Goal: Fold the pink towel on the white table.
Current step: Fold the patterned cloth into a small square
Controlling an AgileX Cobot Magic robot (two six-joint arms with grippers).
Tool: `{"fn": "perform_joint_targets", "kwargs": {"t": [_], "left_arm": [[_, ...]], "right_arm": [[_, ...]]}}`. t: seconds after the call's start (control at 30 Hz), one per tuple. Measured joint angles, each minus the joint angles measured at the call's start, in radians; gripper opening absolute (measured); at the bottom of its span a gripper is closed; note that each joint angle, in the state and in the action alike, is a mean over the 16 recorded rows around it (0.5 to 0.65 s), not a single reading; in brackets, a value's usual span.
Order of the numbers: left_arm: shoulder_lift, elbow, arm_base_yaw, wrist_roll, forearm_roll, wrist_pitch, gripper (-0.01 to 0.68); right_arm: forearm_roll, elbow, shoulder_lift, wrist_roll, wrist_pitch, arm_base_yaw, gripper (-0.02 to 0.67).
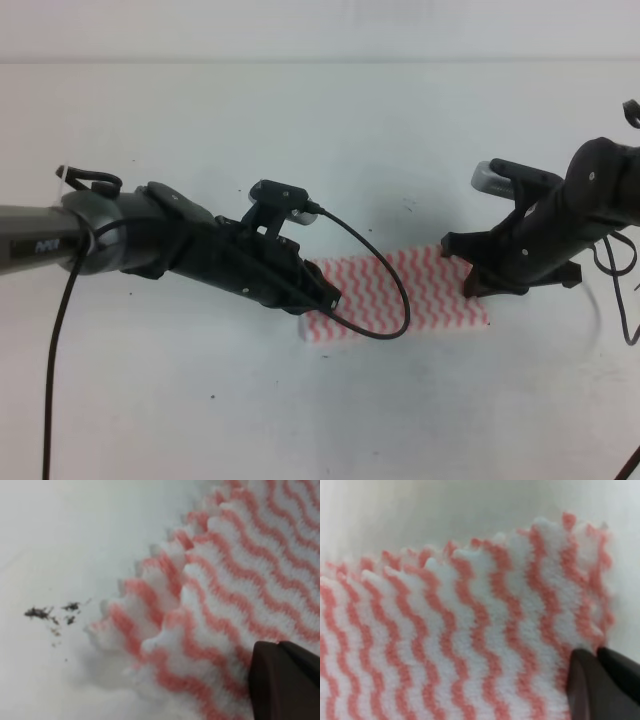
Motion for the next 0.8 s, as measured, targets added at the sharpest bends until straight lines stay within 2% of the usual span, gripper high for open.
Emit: {"fn": "perform_joint_targets", "kwargs": {"t": [0.13, 0.47, 0.8], "left_arm": [[0.000, 0.000, 0.000, 0.000, 0.000, 0.001, -0.005], [0.000, -0.001, 0.000, 0.000, -0.003, 0.001, -0.006], [0.000, -0.002, 0.001, 0.000, -0.005, 0.001, -0.006]], "right_arm": [[0.007, 0.001, -0.012, -0.009, 0.001, 0.000, -0.014], [0.085, -0.026, -0.057, -0.071, -0.001, 0.005, -0.014], [0.140, -0.070, -0.068, -0.116, 0.004, 0.056, -0.016]]}}
